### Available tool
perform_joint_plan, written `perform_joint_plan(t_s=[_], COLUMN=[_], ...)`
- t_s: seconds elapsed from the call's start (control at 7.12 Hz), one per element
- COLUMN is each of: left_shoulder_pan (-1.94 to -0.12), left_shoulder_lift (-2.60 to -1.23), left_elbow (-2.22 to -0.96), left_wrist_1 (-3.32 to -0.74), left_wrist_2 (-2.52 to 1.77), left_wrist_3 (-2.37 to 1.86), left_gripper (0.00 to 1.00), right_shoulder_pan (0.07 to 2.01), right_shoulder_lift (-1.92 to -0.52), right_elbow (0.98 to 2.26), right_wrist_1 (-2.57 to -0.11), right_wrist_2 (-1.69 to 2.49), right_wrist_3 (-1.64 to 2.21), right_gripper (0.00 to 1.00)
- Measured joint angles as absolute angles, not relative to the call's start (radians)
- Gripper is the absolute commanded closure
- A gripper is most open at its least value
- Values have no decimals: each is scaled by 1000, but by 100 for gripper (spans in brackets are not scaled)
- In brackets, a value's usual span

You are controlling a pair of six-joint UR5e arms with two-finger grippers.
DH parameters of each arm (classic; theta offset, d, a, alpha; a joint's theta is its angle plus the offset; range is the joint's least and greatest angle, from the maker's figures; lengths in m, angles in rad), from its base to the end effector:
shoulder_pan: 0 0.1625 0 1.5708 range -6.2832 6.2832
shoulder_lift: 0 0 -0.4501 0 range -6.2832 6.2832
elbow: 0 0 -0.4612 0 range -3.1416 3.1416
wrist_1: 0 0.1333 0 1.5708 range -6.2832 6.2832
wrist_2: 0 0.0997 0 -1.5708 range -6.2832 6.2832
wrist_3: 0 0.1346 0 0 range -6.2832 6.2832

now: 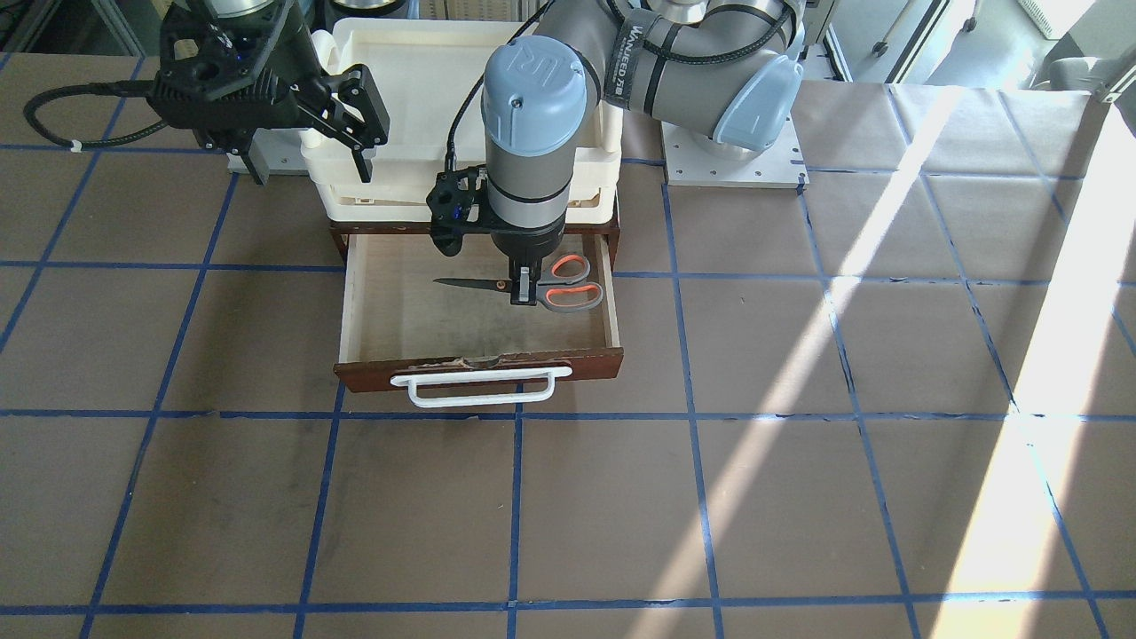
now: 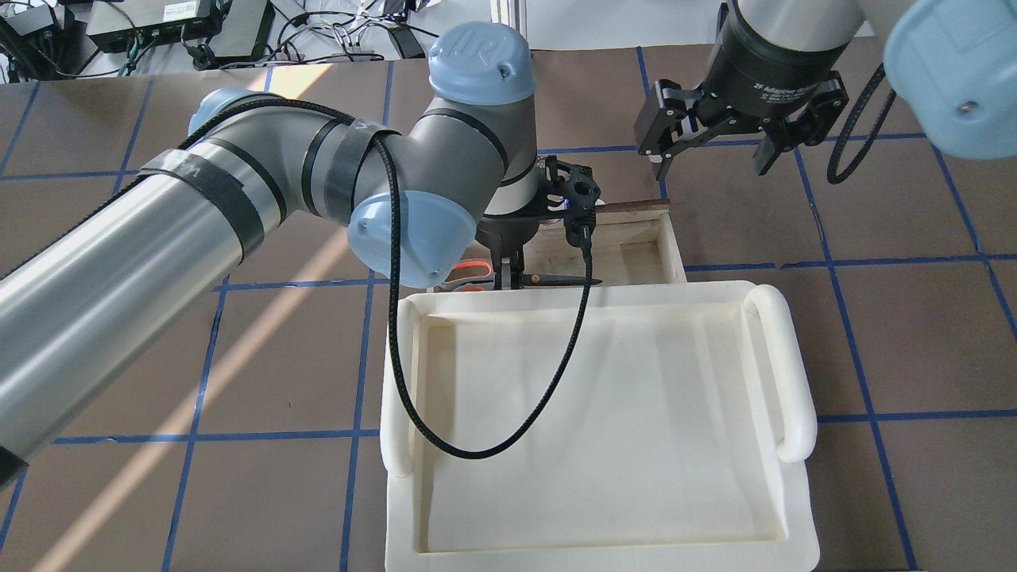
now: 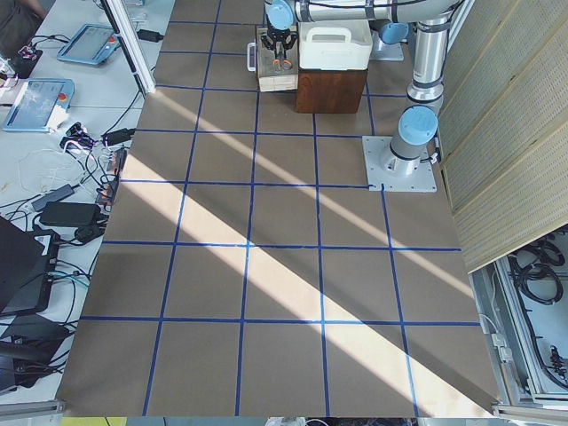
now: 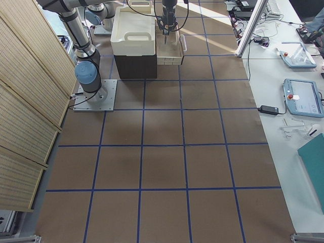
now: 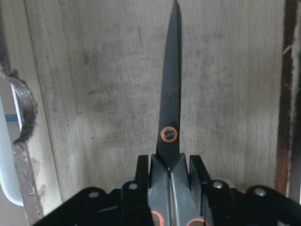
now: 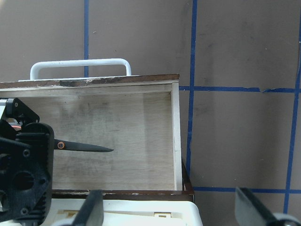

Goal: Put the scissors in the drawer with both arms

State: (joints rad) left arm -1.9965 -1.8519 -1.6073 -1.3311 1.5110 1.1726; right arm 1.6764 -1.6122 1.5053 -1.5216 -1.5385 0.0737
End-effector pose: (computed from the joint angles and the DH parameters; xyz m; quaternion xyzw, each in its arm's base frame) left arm -0.3980 -0.5354 0.3092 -0.7151 -0.6973 -0.0253 0.0420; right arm 0.1946 -0.5297 0.5329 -0.0164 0.9993 -0.0273 0.0187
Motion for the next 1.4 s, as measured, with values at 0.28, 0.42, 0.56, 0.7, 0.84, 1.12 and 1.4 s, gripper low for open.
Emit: perform_joint_plan(t_s=[0.28,0.42,0.56,0.7,0.84,1.12,1.4], left_shoulder_pan=[-1998,-1999,-2000,-2001,-2001,-1999,-1991], left_shoulder_lift=[-1862,-1865,-1865,-1863,-1861,-1853,-1829], left_elbow=[-1609,-1611,-1614,-1615,-1615,-1611,-1599], left_wrist_1=[-1331,-1331,-1330,-1326,-1318,-1310,-1310], left_wrist_2=[1511,1511,1512,1513,1512,1496,1488], left_wrist_3=[1187,1188,1188,1188,1184,1181,1148], left_gripper=[93,66,44,29,20,19,19], right_shoulder_pan=[1677,1677,1677,1676,1676,1675,1676], right_shoulder_lift=[-1612,-1612,-1612,-1612,-1612,-1612,-1612], right_elbow=[1506,1506,1506,1506,1506,1506,1506], right_wrist_1=[-1519,-1518,-1517,-1518,-1520,-1523,-1524], right_wrist_2=[-1539,-1541,-1542,-1543,-1545,-1546,-1540], right_wrist_3=[70,66,63,61,60,59,59], right_gripper=[0,0,0,0,0,0,0])
